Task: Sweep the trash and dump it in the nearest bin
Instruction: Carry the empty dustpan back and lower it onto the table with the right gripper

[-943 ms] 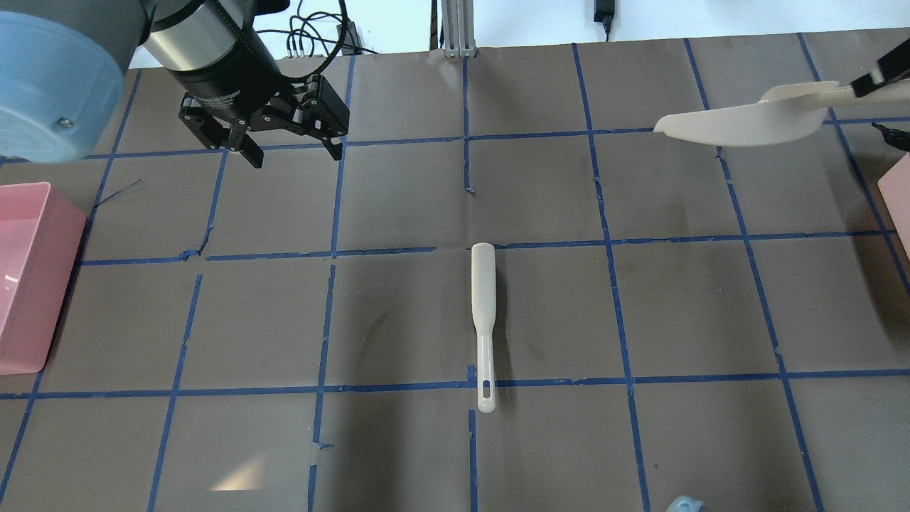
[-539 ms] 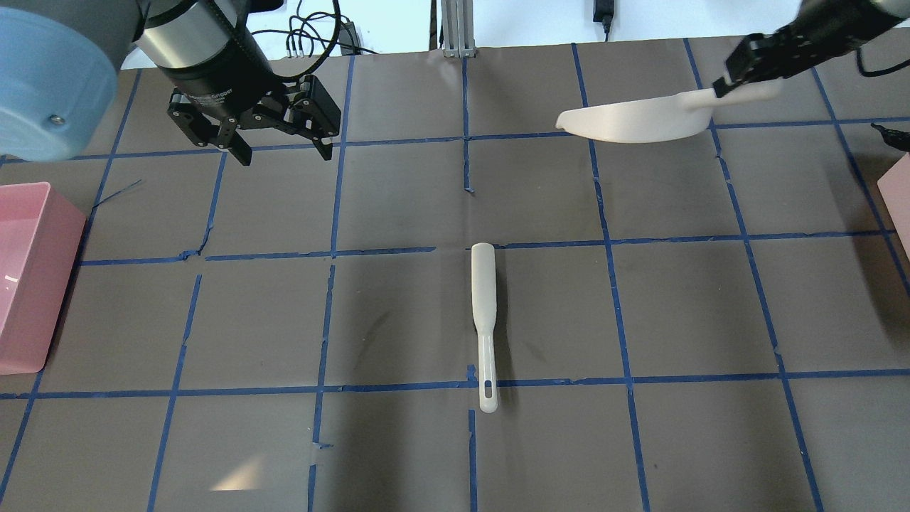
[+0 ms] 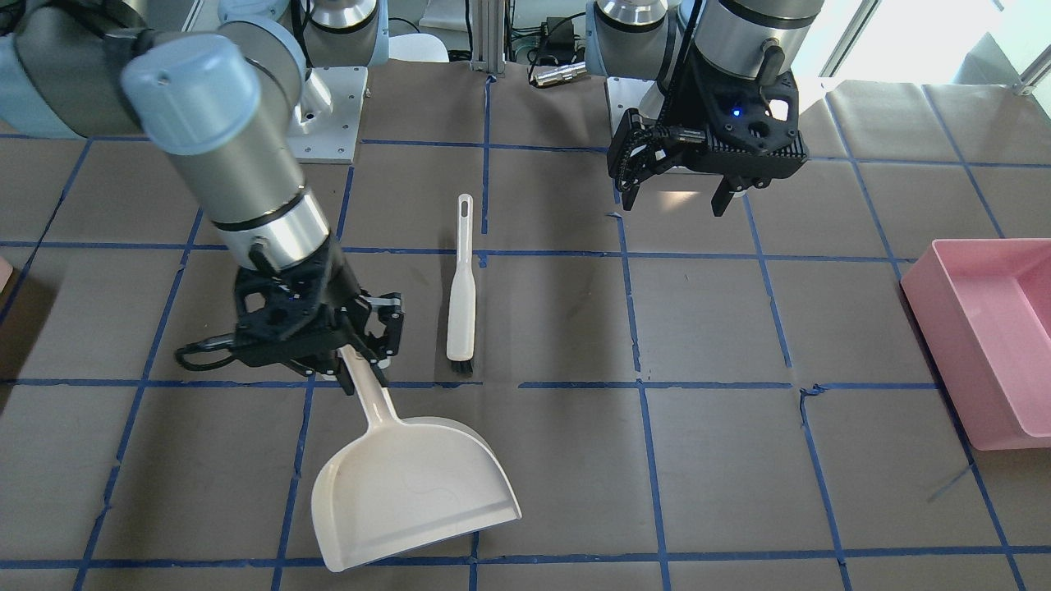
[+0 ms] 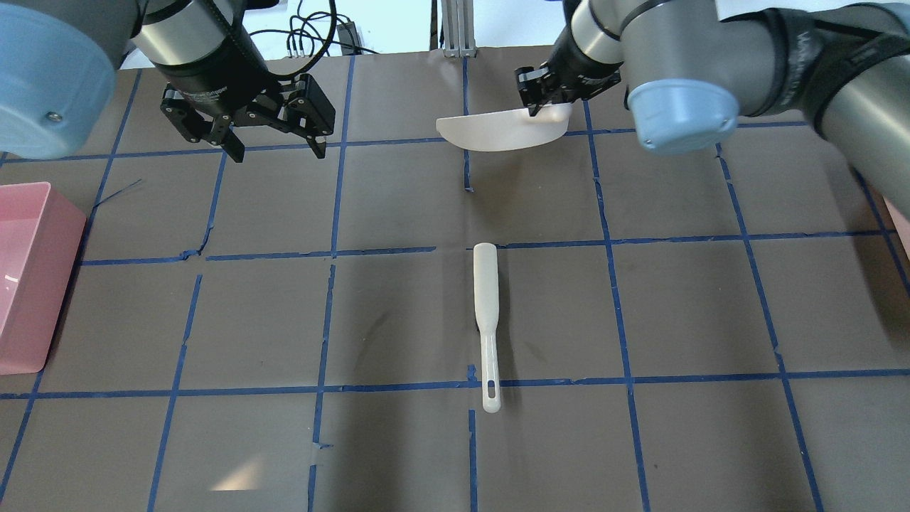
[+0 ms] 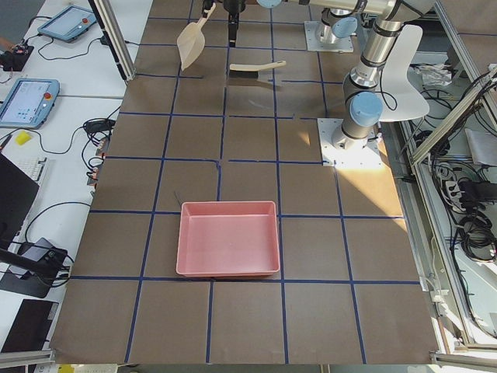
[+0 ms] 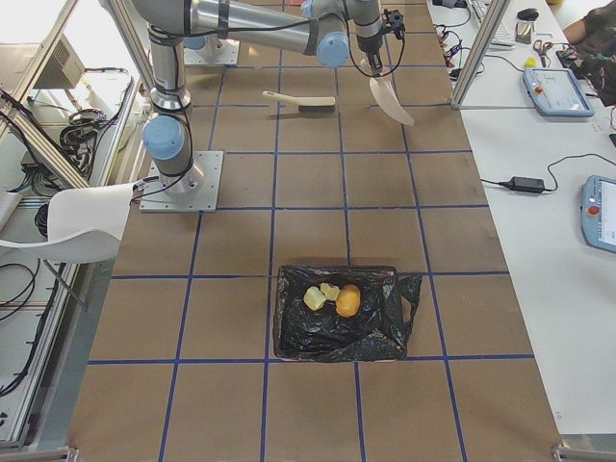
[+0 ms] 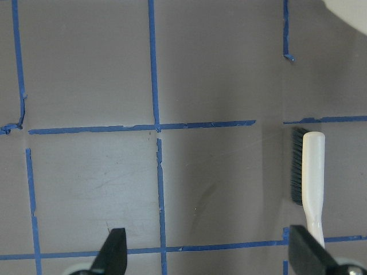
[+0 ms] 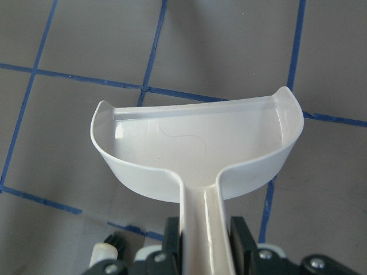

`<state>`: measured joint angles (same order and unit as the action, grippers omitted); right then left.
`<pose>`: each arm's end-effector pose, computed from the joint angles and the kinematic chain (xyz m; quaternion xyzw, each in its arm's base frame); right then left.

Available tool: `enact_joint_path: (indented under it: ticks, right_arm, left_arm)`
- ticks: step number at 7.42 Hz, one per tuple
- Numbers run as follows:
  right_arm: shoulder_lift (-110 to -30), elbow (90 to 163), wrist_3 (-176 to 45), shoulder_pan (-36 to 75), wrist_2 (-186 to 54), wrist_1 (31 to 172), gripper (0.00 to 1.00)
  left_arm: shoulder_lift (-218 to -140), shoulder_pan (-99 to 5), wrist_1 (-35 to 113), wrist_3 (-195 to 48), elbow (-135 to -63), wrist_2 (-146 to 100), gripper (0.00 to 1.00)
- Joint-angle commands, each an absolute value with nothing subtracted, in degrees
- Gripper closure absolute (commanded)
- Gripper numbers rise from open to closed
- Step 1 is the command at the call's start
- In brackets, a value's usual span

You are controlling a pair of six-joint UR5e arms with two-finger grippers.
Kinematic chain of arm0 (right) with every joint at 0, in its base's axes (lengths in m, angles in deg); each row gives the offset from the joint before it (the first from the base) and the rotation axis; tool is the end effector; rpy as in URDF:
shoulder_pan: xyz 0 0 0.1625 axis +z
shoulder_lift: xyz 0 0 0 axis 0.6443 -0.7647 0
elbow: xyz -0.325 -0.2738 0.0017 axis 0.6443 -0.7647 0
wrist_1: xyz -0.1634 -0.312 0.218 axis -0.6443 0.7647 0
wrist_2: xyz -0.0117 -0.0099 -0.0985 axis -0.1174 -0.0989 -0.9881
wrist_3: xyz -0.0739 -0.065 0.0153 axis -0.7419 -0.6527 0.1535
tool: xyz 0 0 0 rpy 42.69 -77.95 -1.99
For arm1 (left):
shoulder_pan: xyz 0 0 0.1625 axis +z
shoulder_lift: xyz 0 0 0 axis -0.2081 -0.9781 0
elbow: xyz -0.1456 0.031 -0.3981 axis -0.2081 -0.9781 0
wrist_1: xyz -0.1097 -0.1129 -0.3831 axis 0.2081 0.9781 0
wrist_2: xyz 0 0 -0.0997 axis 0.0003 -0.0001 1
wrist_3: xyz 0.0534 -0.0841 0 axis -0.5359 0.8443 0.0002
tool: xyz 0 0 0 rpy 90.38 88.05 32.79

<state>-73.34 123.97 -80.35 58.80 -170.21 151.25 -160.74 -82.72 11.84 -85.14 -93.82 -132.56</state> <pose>0.2428 -0.5918 0.3967 -0.0753 0.9801 -0.1609 0.0889 -0.1778 -0.4935 0.5155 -0.0165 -0.9992 0.0300 0.0182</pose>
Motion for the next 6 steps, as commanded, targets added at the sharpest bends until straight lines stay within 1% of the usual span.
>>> enact_joint_path:
  ticks: [1,6]
  right_arm:
    - [-69.3,124.0,-73.9,65.8,-176.0,156.8,1.0]
    - [-65.8,124.0,-77.6,66.1,-176.1,165.6,1.0]
  left_arm:
    - [-160.8,-82.6,11.8,-86.0,-93.9,-132.6,0.0]
    - [-160.8,-82.6,11.8,-86.4,-94.3,-132.5,0.0]
